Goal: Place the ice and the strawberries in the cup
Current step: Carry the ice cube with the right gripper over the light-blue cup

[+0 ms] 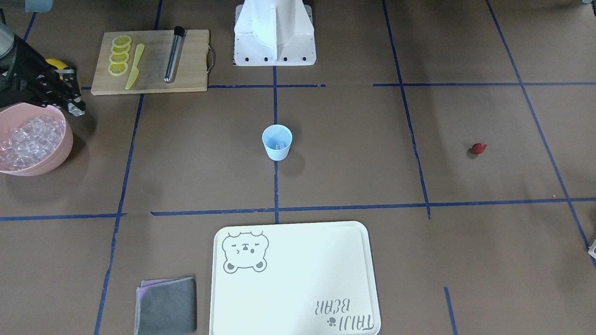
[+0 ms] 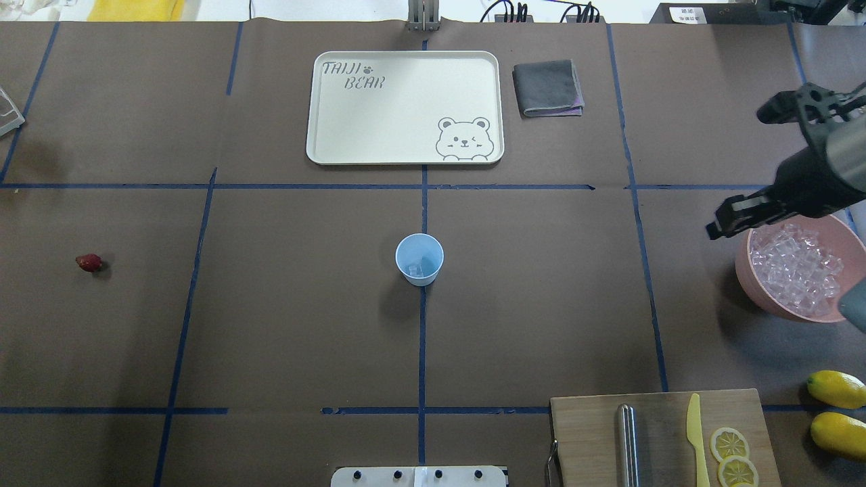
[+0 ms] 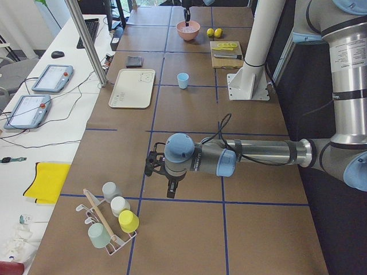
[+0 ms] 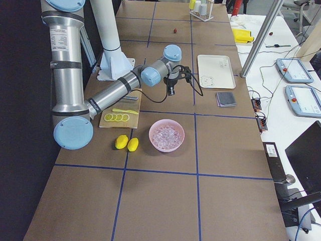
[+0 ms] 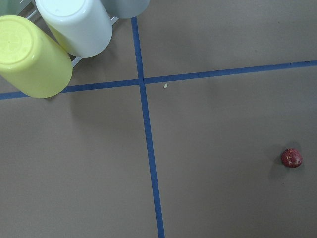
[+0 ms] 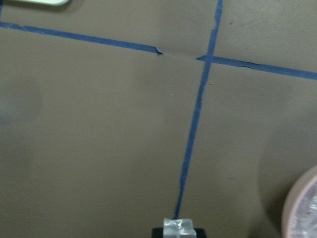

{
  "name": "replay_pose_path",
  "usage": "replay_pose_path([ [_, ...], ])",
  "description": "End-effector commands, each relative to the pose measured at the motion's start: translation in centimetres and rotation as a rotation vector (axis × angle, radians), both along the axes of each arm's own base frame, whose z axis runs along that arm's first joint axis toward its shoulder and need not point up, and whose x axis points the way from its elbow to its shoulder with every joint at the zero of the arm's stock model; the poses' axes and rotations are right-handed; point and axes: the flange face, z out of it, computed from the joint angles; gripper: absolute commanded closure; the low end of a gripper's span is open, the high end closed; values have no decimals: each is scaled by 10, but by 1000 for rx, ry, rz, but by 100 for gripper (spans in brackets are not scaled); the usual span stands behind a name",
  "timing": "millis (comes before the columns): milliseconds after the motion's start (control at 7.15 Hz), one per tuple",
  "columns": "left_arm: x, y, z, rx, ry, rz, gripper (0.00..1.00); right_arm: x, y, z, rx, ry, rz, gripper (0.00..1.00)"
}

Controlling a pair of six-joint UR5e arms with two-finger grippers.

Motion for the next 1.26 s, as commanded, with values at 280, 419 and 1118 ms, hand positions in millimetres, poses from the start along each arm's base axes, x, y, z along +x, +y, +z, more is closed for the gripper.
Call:
replay_pose_path([
  [280, 1, 0, -1, 1, 0, 2, 0, -235, 12, -178, -287, -80, 238, 100],
  [419, 0, 0, 0, 0, 1, 0, 0, -270, -2, -194, -328, -65, 262, 100],
  [1118, 0, 0, -8, 12, 8, 1, 0, -330, 19, -189, -309, -6, 296, 100],
])
